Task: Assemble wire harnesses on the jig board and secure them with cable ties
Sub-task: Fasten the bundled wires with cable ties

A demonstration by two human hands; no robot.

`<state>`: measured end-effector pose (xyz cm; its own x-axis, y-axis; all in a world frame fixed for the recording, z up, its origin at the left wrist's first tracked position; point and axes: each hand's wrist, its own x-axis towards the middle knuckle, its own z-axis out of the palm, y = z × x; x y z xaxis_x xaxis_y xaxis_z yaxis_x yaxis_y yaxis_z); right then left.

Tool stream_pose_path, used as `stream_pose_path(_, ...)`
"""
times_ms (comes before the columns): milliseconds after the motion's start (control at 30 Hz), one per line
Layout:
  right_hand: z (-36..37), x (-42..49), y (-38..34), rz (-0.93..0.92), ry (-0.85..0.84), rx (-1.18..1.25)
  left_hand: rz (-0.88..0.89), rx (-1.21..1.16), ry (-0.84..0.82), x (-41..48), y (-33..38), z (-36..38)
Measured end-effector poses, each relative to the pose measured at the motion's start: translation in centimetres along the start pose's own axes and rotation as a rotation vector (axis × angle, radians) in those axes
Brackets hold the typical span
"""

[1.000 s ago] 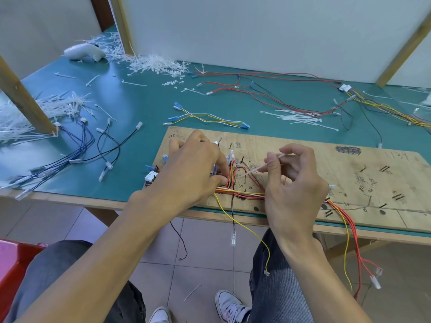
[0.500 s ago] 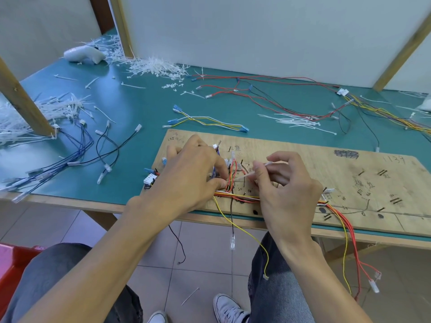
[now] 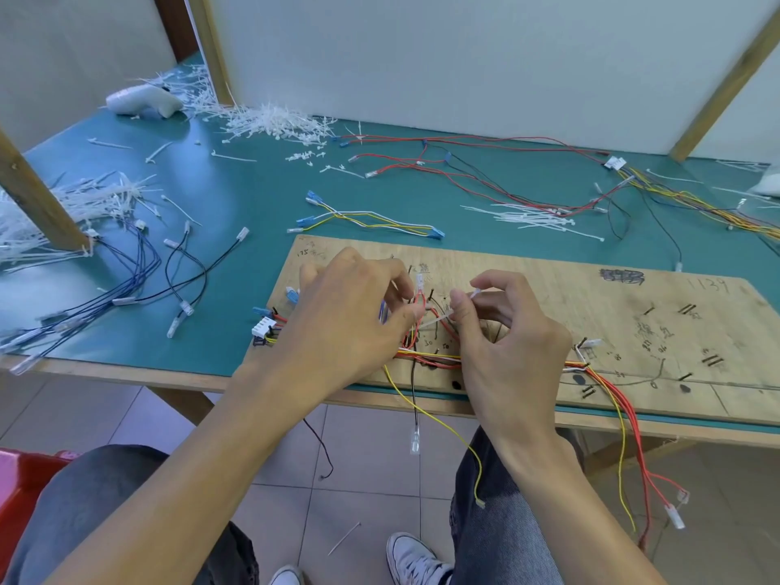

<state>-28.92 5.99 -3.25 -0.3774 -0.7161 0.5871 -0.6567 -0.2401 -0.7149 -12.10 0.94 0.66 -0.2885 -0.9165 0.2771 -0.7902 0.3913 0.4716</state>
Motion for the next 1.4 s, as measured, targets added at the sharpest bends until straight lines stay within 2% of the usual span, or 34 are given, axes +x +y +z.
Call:
stream_pose_path(267,0.0,0.0,0.3,-0.002,0.014,0.016,-0.082,-0.111,0.049,0.7,0.4,0.6)
stream_pose_path(500,-0.1,-0.1,0.2,-0.032,0.038,0.029,-0.082,-0.124,0.105,0.5,0.3,1.5)
stream_pose_path(1033,-0.2,-0.2,0.4,-0.031,0.084,0.022,0.053,0.175,0.125,0.6,-0.2,2.0)
stream_pose_path(1167,-0.2,-0.2,0.5,-0.031,0.085,0.015,0.067,0.134,0.096,0.7,-0.2,1.7)
stream_pose_path(1400,0.0,0.3,0.5,-0.067,-0.103,0.038,0.066,0.039,0.047,0.6,-0.6,1.8)
